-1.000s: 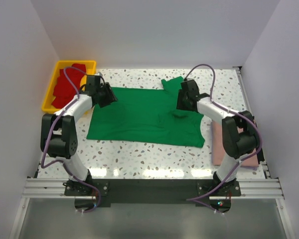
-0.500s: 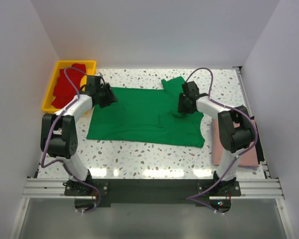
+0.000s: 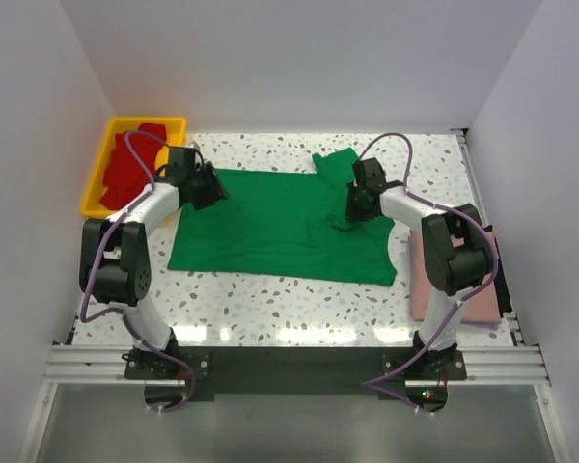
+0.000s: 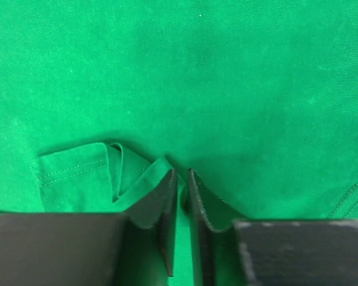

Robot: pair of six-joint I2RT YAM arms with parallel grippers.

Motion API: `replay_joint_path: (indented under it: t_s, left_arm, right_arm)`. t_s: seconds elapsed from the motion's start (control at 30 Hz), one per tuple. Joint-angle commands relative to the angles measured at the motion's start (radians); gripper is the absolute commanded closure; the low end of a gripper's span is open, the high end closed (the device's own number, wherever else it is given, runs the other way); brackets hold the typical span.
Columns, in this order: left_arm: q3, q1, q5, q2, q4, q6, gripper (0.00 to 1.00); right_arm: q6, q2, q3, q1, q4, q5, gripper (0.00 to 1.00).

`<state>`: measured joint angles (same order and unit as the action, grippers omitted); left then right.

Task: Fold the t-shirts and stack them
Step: Fold the tshirt

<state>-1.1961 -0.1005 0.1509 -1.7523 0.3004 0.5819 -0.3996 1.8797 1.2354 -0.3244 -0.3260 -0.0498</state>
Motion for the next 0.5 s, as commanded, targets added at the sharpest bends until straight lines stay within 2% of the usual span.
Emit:
replay_joint_path:
  t_s: [0.0, 0.17, 0.47]
  left_arm:
    - [0.006, 0.001, 0.012, -0.004, -0.041, -0.025, 0.45]
    - [0.007, 0.001, 0.012, -0.009, -0.041, -0.025, 0.45]
    - [0.007, 0.001, 0.013, -0.019, -0.040, -0.027, 0.45]
  right_arm:
    - [-0.019, -0.034, -0.011, 0.016, 0.031, 0.019, 0.86]
    - [-0.041, -0.060, -0.039, 0.042, 0.056, 0.019, 0.96]
    - [-0.113, -0.137, -0.140, 0.074, 0.180, -0.024, 0.99]
